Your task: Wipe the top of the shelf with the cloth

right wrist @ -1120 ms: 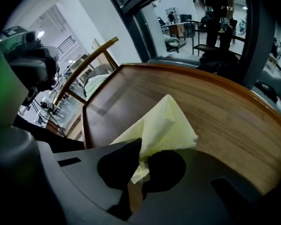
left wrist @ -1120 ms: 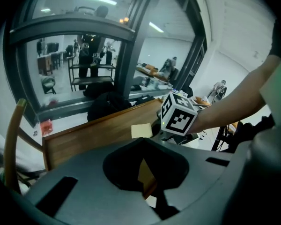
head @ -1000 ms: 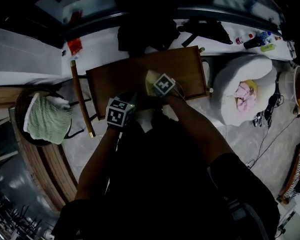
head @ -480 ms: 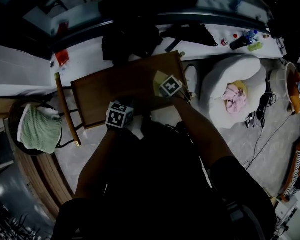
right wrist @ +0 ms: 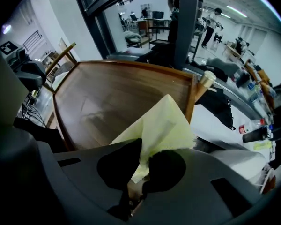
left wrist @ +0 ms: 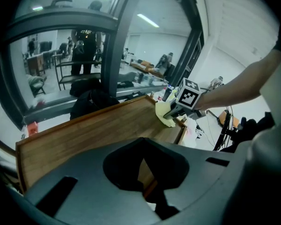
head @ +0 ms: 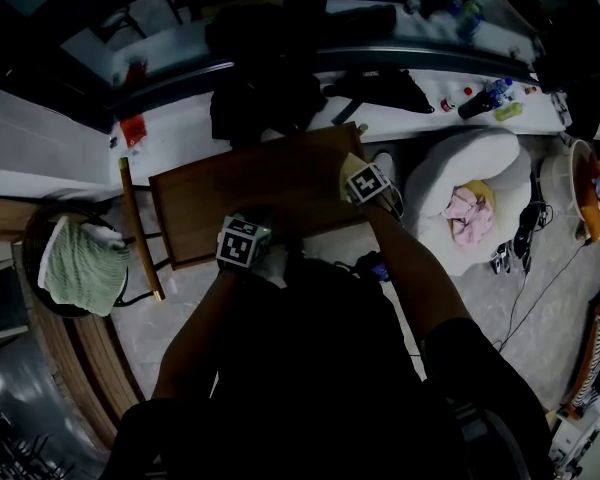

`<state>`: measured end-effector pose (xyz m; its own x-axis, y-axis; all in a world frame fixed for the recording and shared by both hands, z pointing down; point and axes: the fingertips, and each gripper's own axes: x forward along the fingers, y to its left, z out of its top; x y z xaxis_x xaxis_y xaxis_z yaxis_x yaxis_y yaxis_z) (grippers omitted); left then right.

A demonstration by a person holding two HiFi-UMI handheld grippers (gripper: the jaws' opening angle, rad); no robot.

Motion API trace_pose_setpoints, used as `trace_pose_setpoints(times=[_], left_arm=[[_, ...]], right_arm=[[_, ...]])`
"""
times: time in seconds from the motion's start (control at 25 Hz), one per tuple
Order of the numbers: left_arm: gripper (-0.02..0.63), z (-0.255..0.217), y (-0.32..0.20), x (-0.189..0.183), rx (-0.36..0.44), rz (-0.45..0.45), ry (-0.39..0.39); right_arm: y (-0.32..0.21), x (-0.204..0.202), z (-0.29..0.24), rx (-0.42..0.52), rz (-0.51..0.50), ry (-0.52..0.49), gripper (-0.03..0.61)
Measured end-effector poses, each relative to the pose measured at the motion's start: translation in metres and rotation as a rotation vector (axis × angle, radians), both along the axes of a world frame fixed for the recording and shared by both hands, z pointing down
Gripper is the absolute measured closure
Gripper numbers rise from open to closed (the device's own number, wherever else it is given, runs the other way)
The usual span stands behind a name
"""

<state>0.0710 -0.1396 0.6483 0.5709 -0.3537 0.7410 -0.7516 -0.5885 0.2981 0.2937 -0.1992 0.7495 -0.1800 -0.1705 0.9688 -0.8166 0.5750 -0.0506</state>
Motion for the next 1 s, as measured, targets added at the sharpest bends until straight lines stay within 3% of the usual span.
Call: trace_pose_setpoints(times=[0.2,0.36,0.52,0.72,1.0], left_arm=[[0.607,0.005,0.002,-0.015,-0.003,-0.026,0.006],[0.607,-0.001,0.003,-0.04,0.016,-0.063,0.022],[0.607,-0.012,0.012,-0.091,0.032,-0.143,0.009],[0.607,-0.028,0.042,-0.178,0.035,-0.241,-0.065],[0.607,-0.04,0.092,-0.294,0.049,-0.362,-0.113]], right_arm=[[0.003,0.026,-0.003,-0.002,0.064,0.081,0.548],[0.002,-0.014,-0.012,0.03,0.039,0.009,0.548],[0.008,-0.113,-0.02,0.045,-0.078,-0.091,0.548],[0.044,-0.281,-0.028,0.017,-0.241,-0.266,0.548],[0.11,-0.455,-0.023,-0.04,-0.441,-0.323,0.548]])
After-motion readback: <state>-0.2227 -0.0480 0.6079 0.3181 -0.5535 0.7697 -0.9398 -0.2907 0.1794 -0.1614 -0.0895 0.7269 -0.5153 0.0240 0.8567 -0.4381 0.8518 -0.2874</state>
